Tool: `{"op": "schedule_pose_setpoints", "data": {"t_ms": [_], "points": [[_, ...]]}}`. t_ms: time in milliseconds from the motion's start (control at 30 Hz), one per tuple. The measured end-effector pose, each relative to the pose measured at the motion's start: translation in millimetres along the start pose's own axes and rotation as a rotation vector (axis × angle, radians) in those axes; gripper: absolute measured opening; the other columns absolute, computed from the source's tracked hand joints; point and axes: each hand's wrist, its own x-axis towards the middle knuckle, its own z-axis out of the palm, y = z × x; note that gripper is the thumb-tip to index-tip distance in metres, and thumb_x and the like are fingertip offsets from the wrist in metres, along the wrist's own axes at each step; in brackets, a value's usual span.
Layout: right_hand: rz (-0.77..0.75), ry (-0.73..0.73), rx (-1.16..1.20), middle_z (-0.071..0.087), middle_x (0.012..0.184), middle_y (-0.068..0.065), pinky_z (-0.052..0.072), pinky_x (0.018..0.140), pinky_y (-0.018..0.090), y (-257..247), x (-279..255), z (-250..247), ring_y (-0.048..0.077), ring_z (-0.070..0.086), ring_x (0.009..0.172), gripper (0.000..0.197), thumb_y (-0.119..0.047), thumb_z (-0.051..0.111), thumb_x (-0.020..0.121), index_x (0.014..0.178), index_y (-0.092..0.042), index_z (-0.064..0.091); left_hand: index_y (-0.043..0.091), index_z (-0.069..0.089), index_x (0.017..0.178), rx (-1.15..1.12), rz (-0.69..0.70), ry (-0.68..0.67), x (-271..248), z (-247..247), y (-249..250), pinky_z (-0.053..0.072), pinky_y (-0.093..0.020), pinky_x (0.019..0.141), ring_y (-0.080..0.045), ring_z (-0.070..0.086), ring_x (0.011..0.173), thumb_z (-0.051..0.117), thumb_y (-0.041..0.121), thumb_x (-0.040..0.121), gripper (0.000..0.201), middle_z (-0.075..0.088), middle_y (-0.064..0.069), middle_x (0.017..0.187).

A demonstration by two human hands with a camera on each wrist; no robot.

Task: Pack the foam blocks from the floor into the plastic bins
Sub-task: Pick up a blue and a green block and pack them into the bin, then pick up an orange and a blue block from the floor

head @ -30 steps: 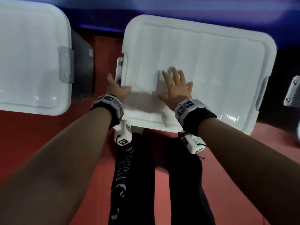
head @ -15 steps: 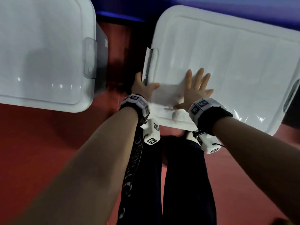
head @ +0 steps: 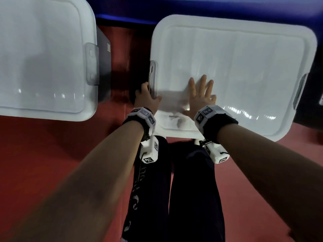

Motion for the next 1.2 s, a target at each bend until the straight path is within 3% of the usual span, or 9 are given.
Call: {"op": "schedule_pose_setpoints", "data": {"t_ms": [100, 300, 433, 600, 733, 833, 1067, 1200], "points": [[-0.025, 0.026, 0.227, -0.010, 0.159, 0.009, 0.019, 0.115, 0.054, 11, -17, -3, 0.033, -0.004, 0.146, 0.095, -0.030, 0.067, 0.085, 0.151, -0.024, -0.001, 0.013, 0.036, 0.140, 0.273, 0.137, 0.021, -9, -23, 22, 0.039, -0.040, 0.099, -0.036, 0.042, 0.120, 0.063, 0.022, 0.080, 0.067, 0.039, -0.017, 0.134], [0.118, -0.028, 0.452, 0.000, 0.159, 0.004, 0.008, 0.116, 0.056, 48, -76, 9, 0.028, -0.007, 0.147, 0.076, -0.015, 0.057, 0.090, 0.148, -0.024, 0.008, 0.018, 0.033, 0.143, 0.764, 0.516, -0.320, -44, -42, 101, 0.033, -0.043, 0.109, -0.030, 0.033, 0.133, 0.056, 0.021, 0.089, 0.059, 0.035, -0.011, 0.143], [0.223, 0.008, 0.559, 0.005, 0.159, 0.005, 0.011, 0.116, 0.053, 97, -117, 17, 0.027, -0.003, 0.147, 0.071, -0.019, 0.053, 0.092, 0.149, -0.022, 0.010, 0.021, 0.029, 0.144, 0.858, 0.602, -0.425, -89, -10, 151, 0.035, -0.045, 0.107, -0.029, 0.036, 0.131, 0.054, 0.021, 0.090, 0.059, 0.035, -0.010, 0.143], [0.413, 0.084, 0.856, 0.012, 0.157, 0.008, 0.020, 0.116, 0.049, 165, -174, 51, 0.029, 0.009, 0.145, 0.073, -0.027, 0.055, 0.090, 0.150, -0.022, 0.014, 0.020, 0.024, 0.147, 1.038, 0.793, -0.564, -168, 66, 174, 0.037, -0.043, 0.105, -0.029, 0.035, 0.131, 0.053, 0.018, 0.090, 0.064, 0.033, -0.010, 0.145], [0.523, 0.128, 1.057, 0.016, 0.156, 0.008, 0.026, 0.113, 0.049, 209, -225, 126, 0.030, 0.017, 0.143, 0.075, -0.031, 0.058, 0.087, 0.149, -0.025, 0.017, 0.018, 0.025, 0.147, 1.185, 0.943, -0.636, -239, 148, 177, 0.039, -0.046, 0.102, -0.033, 0.038, 0.127, 0.054, 0.020, 0.090, 0.064, 0.037, -0.013, 0.141], [0.557, 0.126, 1.174, 0.016, 0.156, 0.010, 0.026, 0.113, 0.048, 225, -254, 175, 0.031, 0.018, 0.142, 0.076, -0.033, 0.059, 0.087, 0.150, -0.024, 0.016, 0.017, 0.027, 0.146, 1.241, 1.037, -0.615, -274, 187, 176, 0.040, -0.046, 0.100, -0.033, 0.042, 0.123, 0.055, 0.020, 0.089, 0.063, 0.040, -0.015, 0.137], [0.665, 0.115, 1.367, 0.013, 0.157, 0.010, 0.025, 0.115, 0.046, 265, -370, 348, 0.030, 0.014, 0.144, 0.076, -0.036, 0.057, 0.090, 0.150, -0.024, 0.013, 0.021, 0.022, 0.148, 1.573, 1.104, -0.737, -411, 297, 98, 0.040, -0.047, 0.101, -0.033, 0.039, 0.127, 0.054, 0.025, 0.090, 0.066, 0.038, -0.013, 0.140], [0.783, 0.161, 1.471, 0.014, 0.157, 0.011, 0.026, 0.114, 0.046, 304, -450, 442, 0.031, 0.015, 0.143, 0.074, -0.036, 0.058, 0.089, 0.150, -0.025, 0.016, 0.021, 0.022, 0.148, 1.685, 1.236, -0.819, -521, 390, 71, 0.040, -0.046, 0.102, -0.033, 0.039, 0.128, 0.055, 0.028, 0.091, 0.066, 0.038, -0.012, 0.140]]}}
